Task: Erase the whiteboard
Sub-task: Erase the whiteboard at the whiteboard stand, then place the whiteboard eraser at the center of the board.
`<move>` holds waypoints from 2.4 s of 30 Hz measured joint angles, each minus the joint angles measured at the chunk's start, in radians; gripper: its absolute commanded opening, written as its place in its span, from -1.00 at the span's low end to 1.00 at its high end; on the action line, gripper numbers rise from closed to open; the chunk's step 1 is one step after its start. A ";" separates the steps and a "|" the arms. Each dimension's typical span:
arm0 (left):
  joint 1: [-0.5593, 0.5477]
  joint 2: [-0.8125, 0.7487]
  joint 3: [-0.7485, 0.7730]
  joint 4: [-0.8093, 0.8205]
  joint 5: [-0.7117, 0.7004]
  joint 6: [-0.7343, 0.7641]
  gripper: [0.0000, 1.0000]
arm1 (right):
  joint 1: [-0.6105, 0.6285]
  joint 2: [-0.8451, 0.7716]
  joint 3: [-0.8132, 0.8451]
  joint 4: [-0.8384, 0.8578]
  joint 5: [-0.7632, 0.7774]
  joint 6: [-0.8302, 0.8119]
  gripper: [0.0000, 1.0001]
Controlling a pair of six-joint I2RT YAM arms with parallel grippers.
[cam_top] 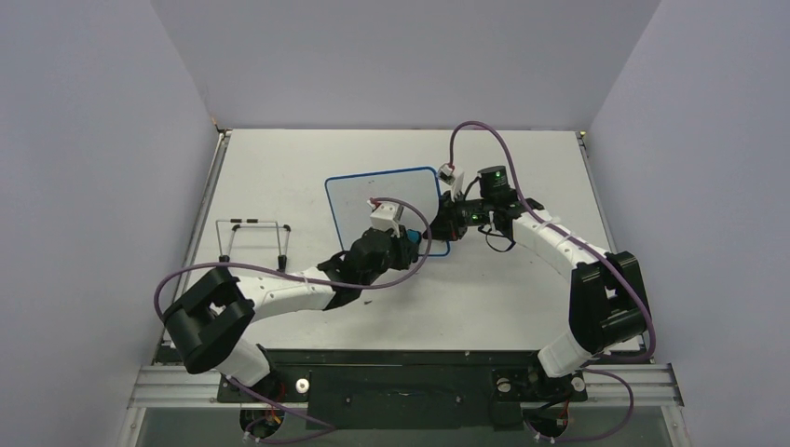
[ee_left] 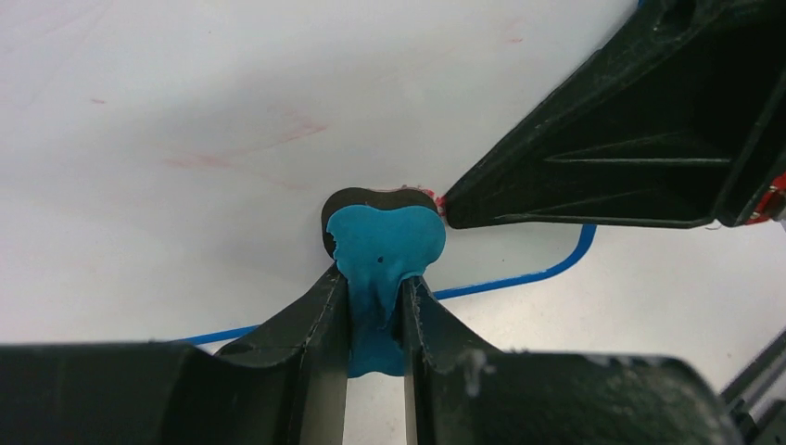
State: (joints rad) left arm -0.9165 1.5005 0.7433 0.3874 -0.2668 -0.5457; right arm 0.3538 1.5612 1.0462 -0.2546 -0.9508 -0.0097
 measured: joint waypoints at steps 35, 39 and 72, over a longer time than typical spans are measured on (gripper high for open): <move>-0.115 0.071 -0.118 0.338 -0.292 -0.039 -1.00 | 0.006 -0.001 -0.008 0.015 -0.003 0.008 -1.00; -0.064 0.058 -0.179 0.367 -0.303 -0.064 -1.00 | 0.006 -0.001 -0.009 0.021 0.001 0.007 -1.00; -0.083 -0.076 -0.213 -0.232 -0.017 -0.275 -0.34 | -0.093 -0.050 -0.050 0.018 0.014 0.015 -1.00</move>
State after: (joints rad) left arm -0.9997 1.4250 0.5301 0.1555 -0.2840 -0.8211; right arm 0.2611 1.5112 0.9966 -0.2371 -0.9367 0.0055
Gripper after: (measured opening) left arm 0.227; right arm 0.018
